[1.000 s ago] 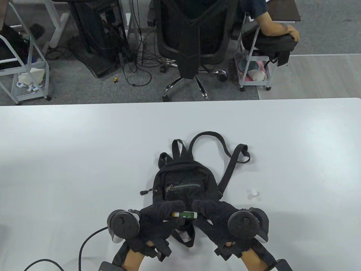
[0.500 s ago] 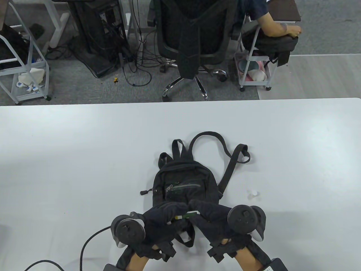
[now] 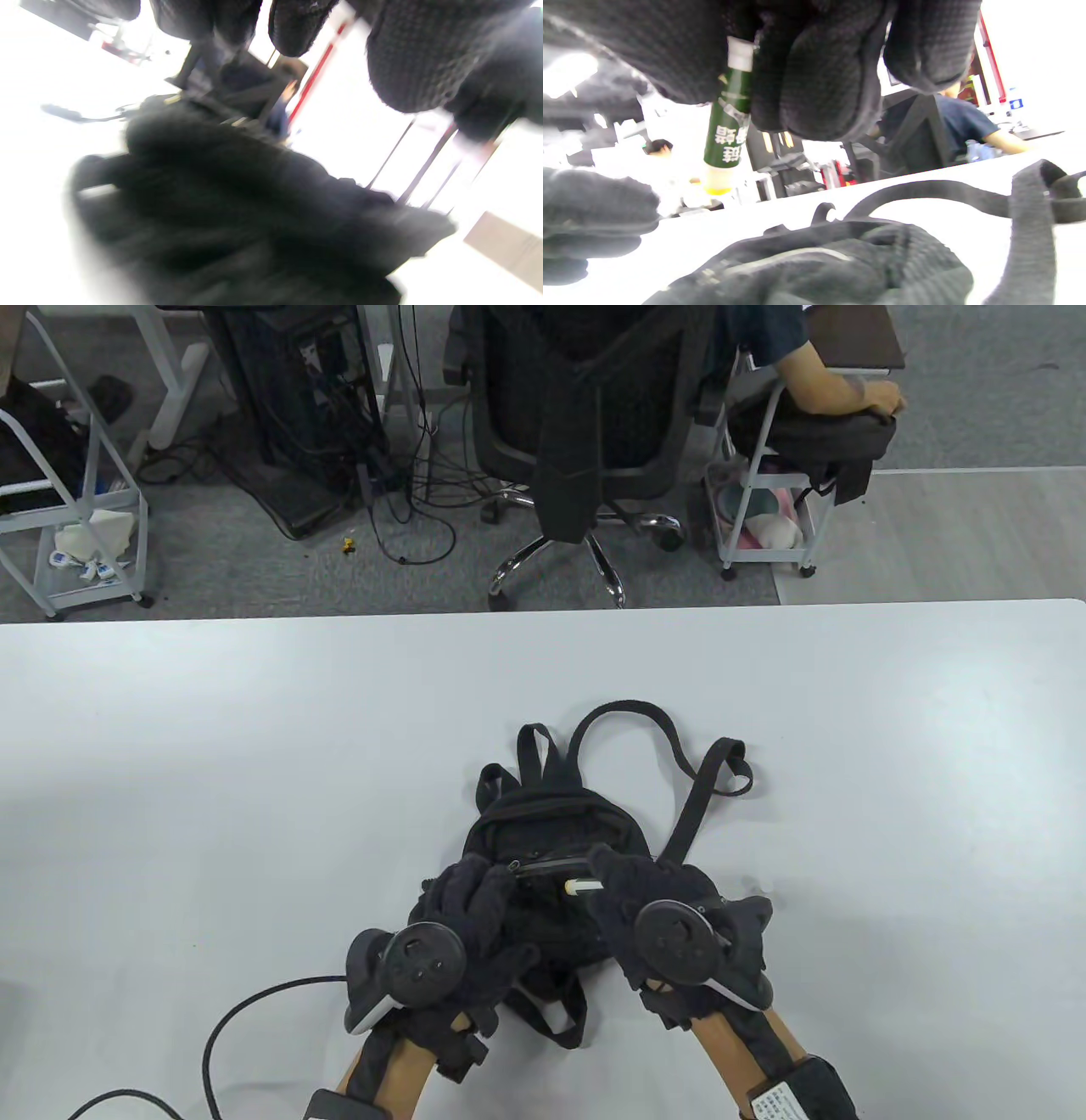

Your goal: Apply lubricant on backpack

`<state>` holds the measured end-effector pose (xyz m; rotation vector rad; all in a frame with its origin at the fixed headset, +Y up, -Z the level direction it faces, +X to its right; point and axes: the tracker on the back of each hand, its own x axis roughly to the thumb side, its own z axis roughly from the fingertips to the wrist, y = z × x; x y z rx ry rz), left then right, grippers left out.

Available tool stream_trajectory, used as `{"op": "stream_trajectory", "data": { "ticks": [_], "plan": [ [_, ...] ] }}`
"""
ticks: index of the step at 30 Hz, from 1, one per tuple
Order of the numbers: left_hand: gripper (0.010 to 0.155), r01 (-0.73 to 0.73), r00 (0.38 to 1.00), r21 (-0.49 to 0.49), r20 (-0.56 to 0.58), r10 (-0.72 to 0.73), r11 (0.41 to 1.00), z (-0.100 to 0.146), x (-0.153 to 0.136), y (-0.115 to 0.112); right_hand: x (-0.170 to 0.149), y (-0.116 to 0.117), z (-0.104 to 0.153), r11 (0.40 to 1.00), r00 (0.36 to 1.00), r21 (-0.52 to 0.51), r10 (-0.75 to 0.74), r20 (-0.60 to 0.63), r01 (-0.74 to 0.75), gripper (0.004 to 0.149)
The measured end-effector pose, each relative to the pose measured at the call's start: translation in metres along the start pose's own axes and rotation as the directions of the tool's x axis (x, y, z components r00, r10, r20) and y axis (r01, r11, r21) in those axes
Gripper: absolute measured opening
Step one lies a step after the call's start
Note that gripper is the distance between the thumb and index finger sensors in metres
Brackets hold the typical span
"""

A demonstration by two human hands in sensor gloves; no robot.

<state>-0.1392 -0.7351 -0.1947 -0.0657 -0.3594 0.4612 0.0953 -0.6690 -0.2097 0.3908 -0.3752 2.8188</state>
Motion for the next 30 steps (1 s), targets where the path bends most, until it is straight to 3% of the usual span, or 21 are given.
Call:
{"op": "stream_trajectory", "data": {
  "ticks": [3,5,9,22,26,30],
  "plan": [
    [0.086,0.115,0.991,-0.098,-0.056,-0.121,0.989,-0.007,-0.005,-0.013,0.009,0.008,-0.018,0.984,0.987,0.096,0.154,-0.045,-0.149,0.048],
    [0.082,0.09,0.994,-0.145,-0.051,-0.098,0.985,-0.01,-0.007,-0.019,0.009,0.012,-0.029,0.969,0.974,0.156,0.207,-0.092,-0.192,0.046],
    [0.079,0.04,0.995,-0.255,-0.078,-0.061,0.966,-0.009,-0.005,-0.029,-0.002,0.018,-0.05,0.96,0.952,0.234,0.209,-0.225,-0.156,0.045],
    [0.076,0.049,0.996,-0.277,-0.062,-0.069,0.96,-0.012,-0.003,-0.034,-0.014,0.038,-0.047,0.971,0.957,0.207,0.166,-0.238,-0.117,0.044],
    [0.077,0.043,0.996,-0.281,-0.06,-0.063,0.959,-0.012,-0.003,-0.034,-0.006,0.04,-0.046,0.981,0.972,0.186,0.088,-0.216,-0.047,0.044],
    [0.076,0.049,0.996,-0.283,-0.058,-0.068,0.958,-0.012,-0.003,-0.035,-0.003,0.039,-0.045,0.975,0.967,0.185,0.161,-0.199,-0.124,0.044]
  ]
}}
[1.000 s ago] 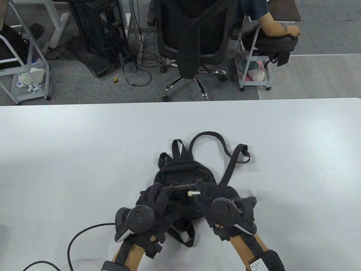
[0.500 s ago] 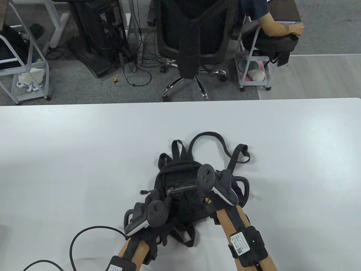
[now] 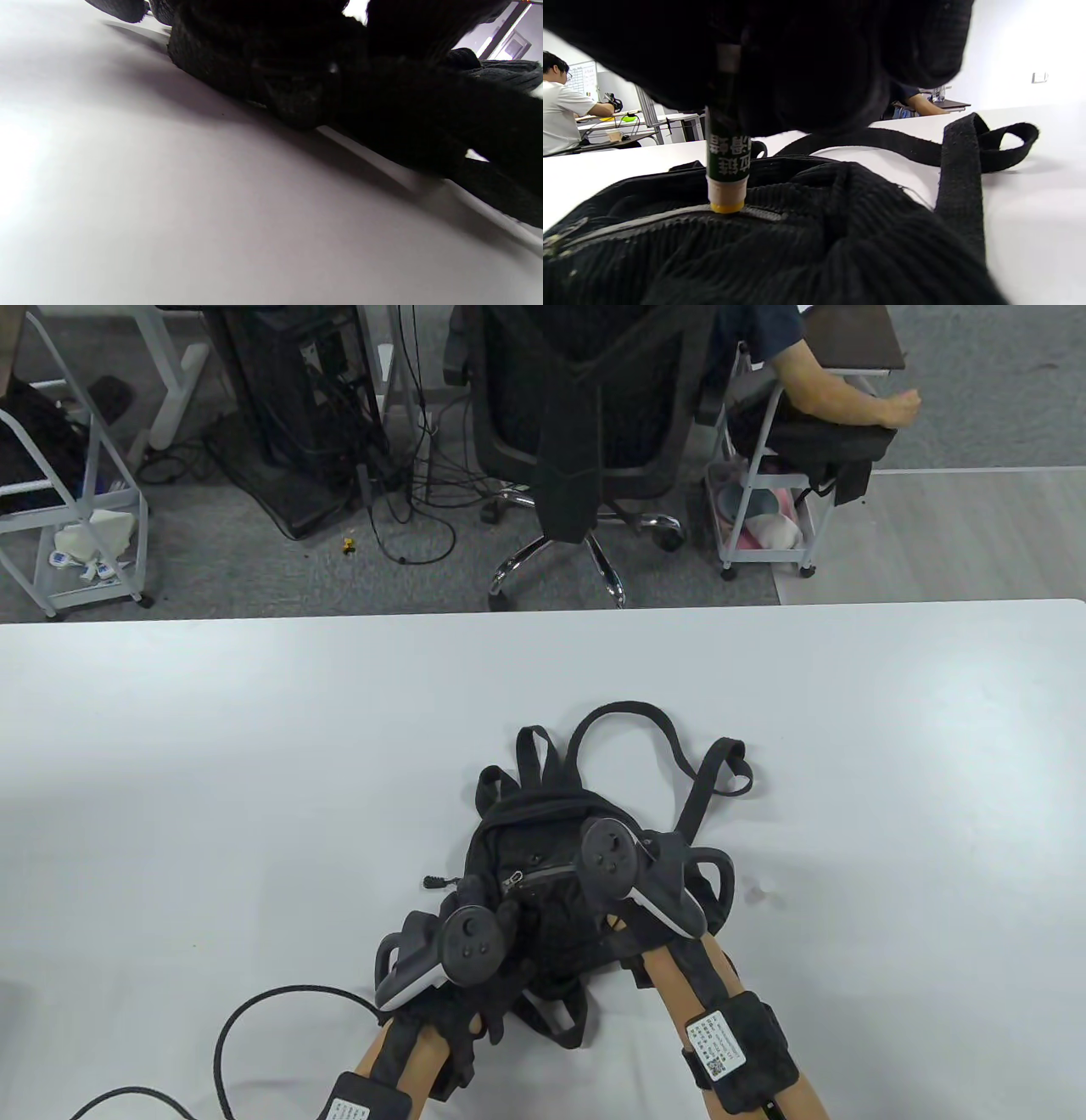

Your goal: Apply lubricant on backpack

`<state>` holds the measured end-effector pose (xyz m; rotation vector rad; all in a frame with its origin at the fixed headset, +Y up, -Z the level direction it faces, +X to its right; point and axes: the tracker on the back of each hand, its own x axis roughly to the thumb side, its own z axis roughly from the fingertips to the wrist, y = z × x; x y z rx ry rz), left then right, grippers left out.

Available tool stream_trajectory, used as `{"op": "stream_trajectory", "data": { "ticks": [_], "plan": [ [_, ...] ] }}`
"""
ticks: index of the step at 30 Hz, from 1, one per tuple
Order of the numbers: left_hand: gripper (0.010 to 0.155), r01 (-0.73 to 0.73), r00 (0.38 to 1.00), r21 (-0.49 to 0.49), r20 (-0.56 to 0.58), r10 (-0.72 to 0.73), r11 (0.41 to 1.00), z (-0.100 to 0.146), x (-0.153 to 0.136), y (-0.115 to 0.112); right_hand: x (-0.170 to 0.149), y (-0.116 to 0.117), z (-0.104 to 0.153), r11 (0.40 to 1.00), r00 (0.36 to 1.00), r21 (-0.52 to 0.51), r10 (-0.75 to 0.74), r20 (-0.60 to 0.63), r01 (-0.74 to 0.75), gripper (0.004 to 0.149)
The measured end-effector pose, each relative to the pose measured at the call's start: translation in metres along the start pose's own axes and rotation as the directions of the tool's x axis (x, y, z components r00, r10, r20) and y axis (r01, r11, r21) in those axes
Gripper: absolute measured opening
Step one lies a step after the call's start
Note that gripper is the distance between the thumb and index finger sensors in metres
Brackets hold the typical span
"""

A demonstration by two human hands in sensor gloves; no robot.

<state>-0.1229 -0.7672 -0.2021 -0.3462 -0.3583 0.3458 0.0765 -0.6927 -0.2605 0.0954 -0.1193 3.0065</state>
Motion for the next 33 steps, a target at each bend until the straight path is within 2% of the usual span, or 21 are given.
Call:
{"op": "stream_trajectory", "data": {
  "ticks": [5,10,18,27,33],
  "plan": [
    [0.076,0.003,1.0,-0.003,-0.001,-0.003,1.0,0.0,0.0,0.0,-0.008,0.001,0.003,0.997,0.997,-0.022,0.075,-0.013,-0.076,0.043],
    [0.076,0.005,1.0,-0.003,0.0,-0.005,1.0,0.0,0.0,-0.001,-0.004,0.004,0.002,0.999,0.999,-0.022,-0.046,0.011,0.046,0.043],
    [0.076,0.013,1.0,-0.006,0.0,-0.013,1.0,-0.001,0.001,-0.001,-0.009,0.006,0.005,0.999,0.999,-0.033,0.04,0.007,-0.04,0.043],
    [0.075,0.013,1.0,-0.009,0.002,-0.013,1.0,-0.001,0.001,-0.001,0.001,0.011,0.011,0.996,0.997,-0.08,-0.038,0.065,0.043,0.043],
    [0.076,0.022,1.0,-0.012,0.0,-0.022,1.0,-0.001,0.002,-0.002,-0.003,0.009,0.016,0.995,0.996,-0.092,0.044,0.08,-0.037,0.042]
  ]
}}
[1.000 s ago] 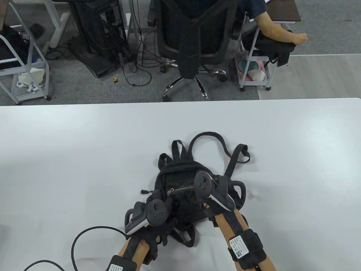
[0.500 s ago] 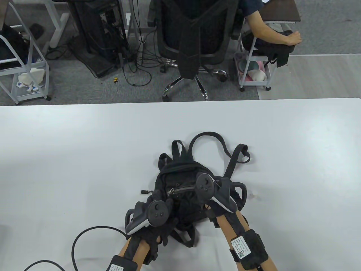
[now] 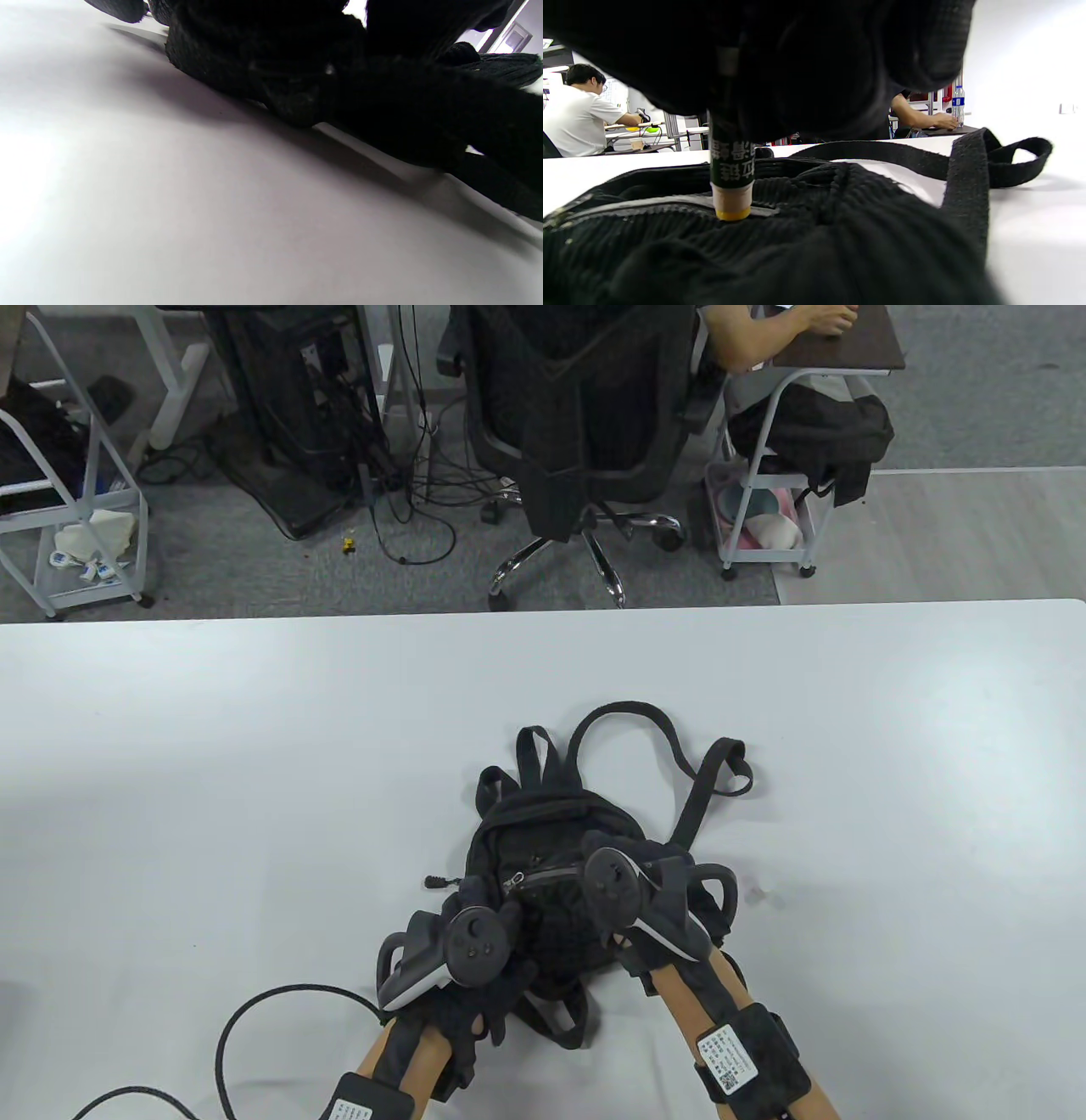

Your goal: Apply lubricant on backpack

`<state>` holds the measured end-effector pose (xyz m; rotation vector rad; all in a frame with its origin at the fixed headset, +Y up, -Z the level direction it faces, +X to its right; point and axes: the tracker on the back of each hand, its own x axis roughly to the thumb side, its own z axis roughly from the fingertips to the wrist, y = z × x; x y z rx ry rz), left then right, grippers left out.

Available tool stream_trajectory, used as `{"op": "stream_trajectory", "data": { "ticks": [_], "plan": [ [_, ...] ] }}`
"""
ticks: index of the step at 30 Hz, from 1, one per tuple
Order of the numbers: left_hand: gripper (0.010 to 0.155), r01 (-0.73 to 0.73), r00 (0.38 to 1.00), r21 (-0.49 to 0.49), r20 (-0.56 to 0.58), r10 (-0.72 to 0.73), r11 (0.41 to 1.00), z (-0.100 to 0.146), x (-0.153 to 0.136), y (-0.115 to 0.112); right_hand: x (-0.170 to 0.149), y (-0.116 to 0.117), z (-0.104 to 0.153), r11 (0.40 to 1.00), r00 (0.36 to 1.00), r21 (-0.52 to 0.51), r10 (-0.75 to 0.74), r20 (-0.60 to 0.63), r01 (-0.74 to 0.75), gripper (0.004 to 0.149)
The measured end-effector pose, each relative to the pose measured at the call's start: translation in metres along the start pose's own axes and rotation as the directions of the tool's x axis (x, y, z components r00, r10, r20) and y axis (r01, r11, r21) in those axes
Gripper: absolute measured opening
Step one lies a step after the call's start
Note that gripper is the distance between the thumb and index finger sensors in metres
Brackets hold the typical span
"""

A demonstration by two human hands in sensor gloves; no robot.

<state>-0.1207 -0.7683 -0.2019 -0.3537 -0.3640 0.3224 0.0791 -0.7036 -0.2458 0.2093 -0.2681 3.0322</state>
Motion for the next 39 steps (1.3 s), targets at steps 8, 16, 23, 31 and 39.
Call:
{"op": "stream_trajectory", "data": {
  "ticks": [8,16,23,31,39],
  "plan": [
    [0.076,0.01,1.0,-0.006,0.002,-0.01,1.0,0.0,0.0,0.0,0.008,0.006,0.001,0.999,0.999,-0.029,-0.031,0.015,0.032,0.043],
    [0.076,0.016,1.0,-0.01,0.003,-0.016,1.0,-0.001,0.001,0.0,0.001,0.007,0.0,0.999,0.999,-0.012,0.044,-0.01,-0.044,0.042],
    [0.076,0.009,1.0,-0.012,0.005,-0.009,1.0,-0.001,0.001,0.0,0.011,0.012,-0.005,0.999,0.999,0.016,-0.045,-0.015,0.045,0.043],
    [0.076,0.017,1.0,-0.018,0.003,-0.016,1.0,-0.002,0.001,0.0,-0.013,0.008,-0.004,0.999,0.998,0.017,-0.028,-0.054,0.028,0.042],
    [0.076,0.014,1.0,-0.021,0.005,-0.014,1.0,-0.002,0.0,0.0,0.008,0.013,-0.003,0.997,0.997,0.012,-0.071,-0.005,0.071,0.042]
  ]
}}
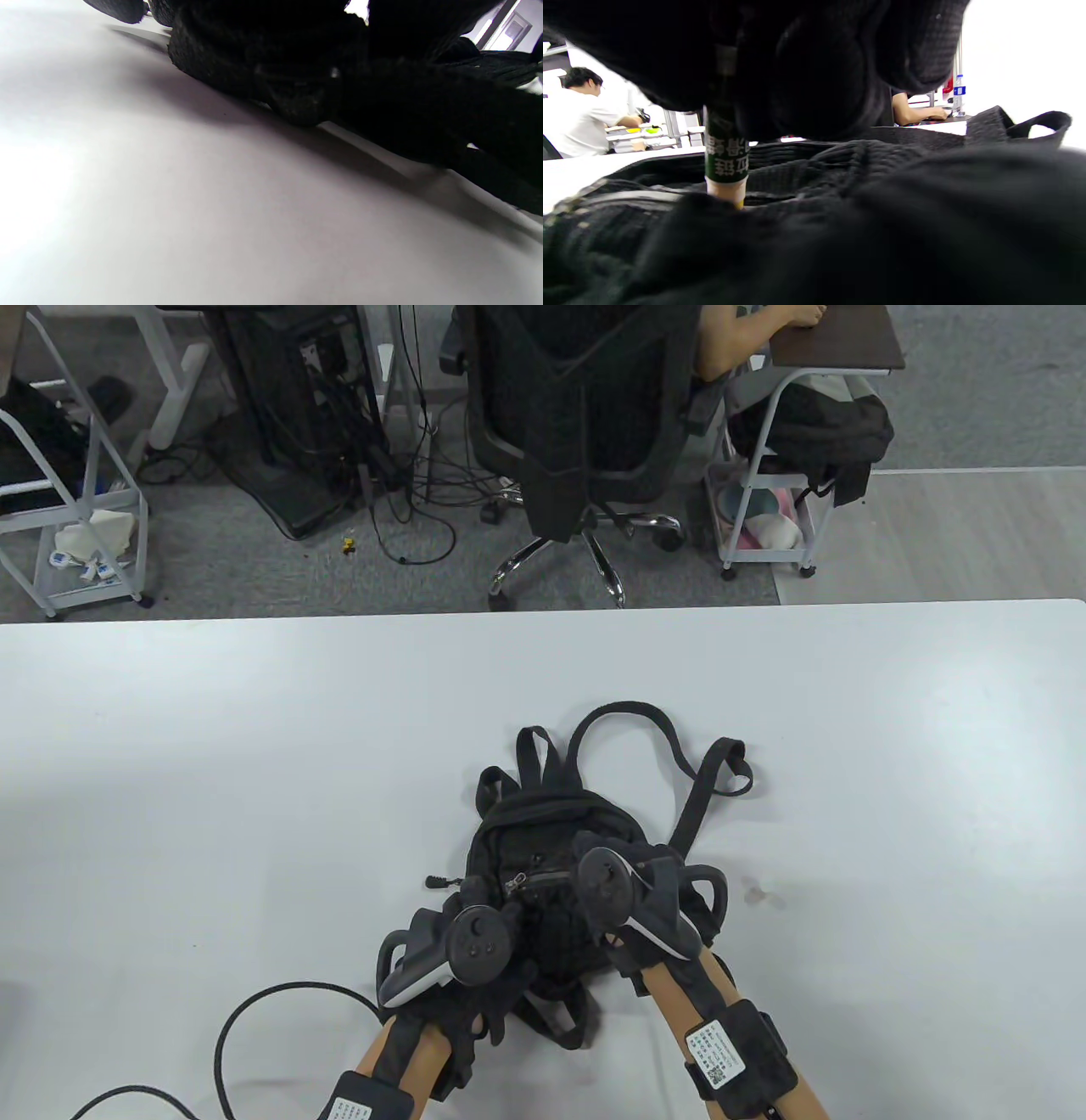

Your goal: Apply lubricant on backpack

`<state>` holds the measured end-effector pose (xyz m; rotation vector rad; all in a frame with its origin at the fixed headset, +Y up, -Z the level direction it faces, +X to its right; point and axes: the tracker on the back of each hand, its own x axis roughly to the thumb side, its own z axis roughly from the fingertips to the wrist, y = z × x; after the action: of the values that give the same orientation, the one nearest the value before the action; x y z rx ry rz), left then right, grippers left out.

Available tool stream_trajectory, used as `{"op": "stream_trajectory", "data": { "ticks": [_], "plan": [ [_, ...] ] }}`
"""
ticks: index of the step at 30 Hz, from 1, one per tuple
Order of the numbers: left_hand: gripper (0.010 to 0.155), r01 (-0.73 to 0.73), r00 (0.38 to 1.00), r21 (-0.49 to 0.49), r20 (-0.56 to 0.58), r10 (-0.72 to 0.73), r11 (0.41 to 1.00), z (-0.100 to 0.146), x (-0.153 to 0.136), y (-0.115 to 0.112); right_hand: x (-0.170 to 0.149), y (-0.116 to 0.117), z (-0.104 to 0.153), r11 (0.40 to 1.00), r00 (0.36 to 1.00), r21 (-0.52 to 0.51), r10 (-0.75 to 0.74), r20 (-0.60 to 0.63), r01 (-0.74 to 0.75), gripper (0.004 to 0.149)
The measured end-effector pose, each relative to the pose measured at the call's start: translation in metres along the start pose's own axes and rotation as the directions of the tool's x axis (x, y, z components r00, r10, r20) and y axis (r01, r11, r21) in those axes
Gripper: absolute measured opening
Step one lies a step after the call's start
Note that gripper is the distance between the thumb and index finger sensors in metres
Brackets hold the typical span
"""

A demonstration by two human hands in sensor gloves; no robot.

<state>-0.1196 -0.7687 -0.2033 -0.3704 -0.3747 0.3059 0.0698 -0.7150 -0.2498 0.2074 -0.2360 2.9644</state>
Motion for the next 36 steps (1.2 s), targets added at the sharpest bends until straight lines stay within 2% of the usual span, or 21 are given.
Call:
{"op": "stream_trajectory", "data": {
  "ticks": [4,8,10,14,23,27,31,36],
  "plan": [
    [0.076,0.002,1.0,0.0,-0.003,-0.002,1.0,0.0,0.0,0.0,-0.01,-0.002,0.0,0.997,0.997,-0.003,0.079,-0.026,-0.079,0.042],
    [0.075,0.003,1.0,-0.001,-0.003,-0.003,1.0,0.0,0.001,0.0,-0.016,-0.004,0.0,0.999,0.998,-0.007,0.054,-0.043,-0.054,0.042],
    [0.076,0.005,1.0,-0.001,-0.003,-0.005,1.0,0.0,0.001,0.0,-0.01,0.001,-0.001,0.998,0.997,-0.001,0.07,-0.033,-0.07,0.042],
    [0.076,0.001,1.0,-0.001,-0.003,-0.001,1.0,0.0,0.0,0.0,0.002,0.006,-0.002,1.0,1.0,0.02,0.003,-0.019,-0.003,0.043],
    [0.075,0.005,1.0,-0.002,-0.003,-0.005,1.0,0.0,0.001,0.0,-0.014,0.0,-0.002,0.998,0.997,0.016,0.058,-0.05,-0.058,0.042],
    [0.076,0.004,1.0,-0.002,-0.003,-0.004,1.0,0.0,0.0,0.0,-0.007,0.005,-0.003,0.997,0.997,0.03,0.068,-0.04,-0.067,0.042],
    [0.076,0.005,1.0,-0.002,-0.002,-0.005,1.0,0.0,0.0,0.0,0.002,0.007,-0.004,0.999,1.0,0.041,-0.005,-0.027,0.007,0.042],
    [0.076,0.004,1.0,-0.003,-0.004,-0.004,1.0,0.0,0.001,-0.001,-0.005,0.004,-0.004,0.999,0.998,0.036,0.037,-0.042,-0.035,0.042]
  ]
}}
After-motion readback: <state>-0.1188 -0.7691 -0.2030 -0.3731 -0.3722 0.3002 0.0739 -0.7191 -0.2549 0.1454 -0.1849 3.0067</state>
